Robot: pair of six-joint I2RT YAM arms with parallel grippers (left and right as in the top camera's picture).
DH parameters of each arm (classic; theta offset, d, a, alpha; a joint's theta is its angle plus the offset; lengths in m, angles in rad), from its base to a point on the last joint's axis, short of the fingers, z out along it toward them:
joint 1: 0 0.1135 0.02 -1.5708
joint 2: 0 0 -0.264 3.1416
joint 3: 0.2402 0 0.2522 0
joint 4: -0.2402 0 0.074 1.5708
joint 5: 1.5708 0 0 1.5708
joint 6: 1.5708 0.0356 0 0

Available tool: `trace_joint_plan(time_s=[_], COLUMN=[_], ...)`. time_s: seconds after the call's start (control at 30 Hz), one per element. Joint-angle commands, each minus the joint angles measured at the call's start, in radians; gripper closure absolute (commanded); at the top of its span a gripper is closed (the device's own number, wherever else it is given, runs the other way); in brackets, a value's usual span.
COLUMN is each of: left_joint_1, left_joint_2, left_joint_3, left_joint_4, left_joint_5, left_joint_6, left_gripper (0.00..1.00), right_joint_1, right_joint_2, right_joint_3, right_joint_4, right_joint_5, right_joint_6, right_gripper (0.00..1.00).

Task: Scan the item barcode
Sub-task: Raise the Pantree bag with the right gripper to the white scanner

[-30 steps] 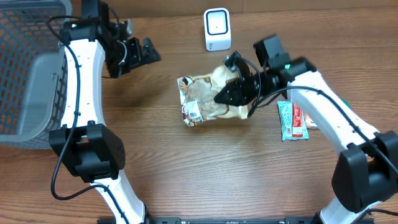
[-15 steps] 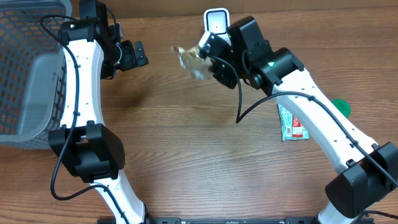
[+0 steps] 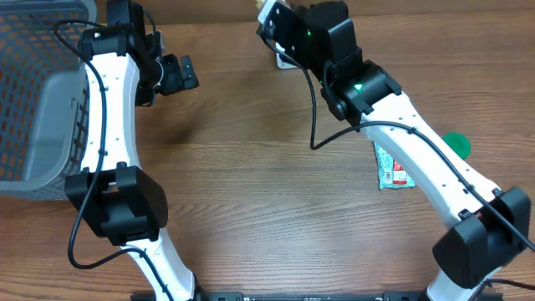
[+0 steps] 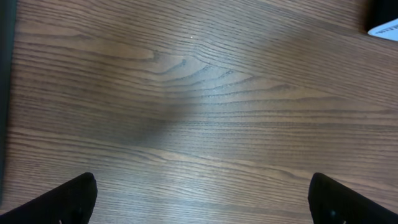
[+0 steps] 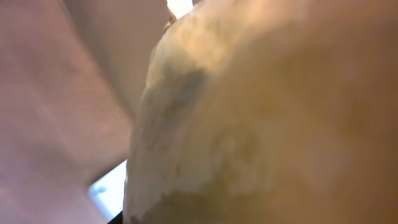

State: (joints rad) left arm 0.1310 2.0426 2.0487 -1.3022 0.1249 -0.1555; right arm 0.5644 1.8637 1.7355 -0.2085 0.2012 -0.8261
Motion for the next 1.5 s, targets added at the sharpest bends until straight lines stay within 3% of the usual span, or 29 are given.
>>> trace_joint_plan(time_s=[0.0,0.2,0.67,0.97,1.47], left_joint_1=[-0.001,0.000,-0.001,-0.001,-0.001], left_joint_2=[0.003,0.003,0.003,0.003,0.003], left_joint_3=[0.015,0.015,0.015,0.015,0.015], left_joint_4=[0.001,0.001,0.001,0.001,0.001], left_joint_5=[-0.009,-0.009,-0.009,-0.009,-0.009], left_joint_6=[-0.009,-0.009,-0.009,-0.009,-0.009], left_gripper=[0.00,0.00,0.00,0.00,0.00], right_joint_1=[0.001,0.000,-0.048,-0.055,-0.055], right_joint_2=[0.064,0.167,0.372,0.411,0.459], right_joint_3=[0.025,0.025,0.025,0.025,0.024], right_joint_4=[0.072,0.194,0.441,0.515,0.506], right_joint_5=[0.098,0.133,0.207,0.206,0.229], right_joint_6=[-0.080,-0.145,-0.147,0.042,0.046], right_gripper=[0.94,0.95,0.95,0.96,0.96])
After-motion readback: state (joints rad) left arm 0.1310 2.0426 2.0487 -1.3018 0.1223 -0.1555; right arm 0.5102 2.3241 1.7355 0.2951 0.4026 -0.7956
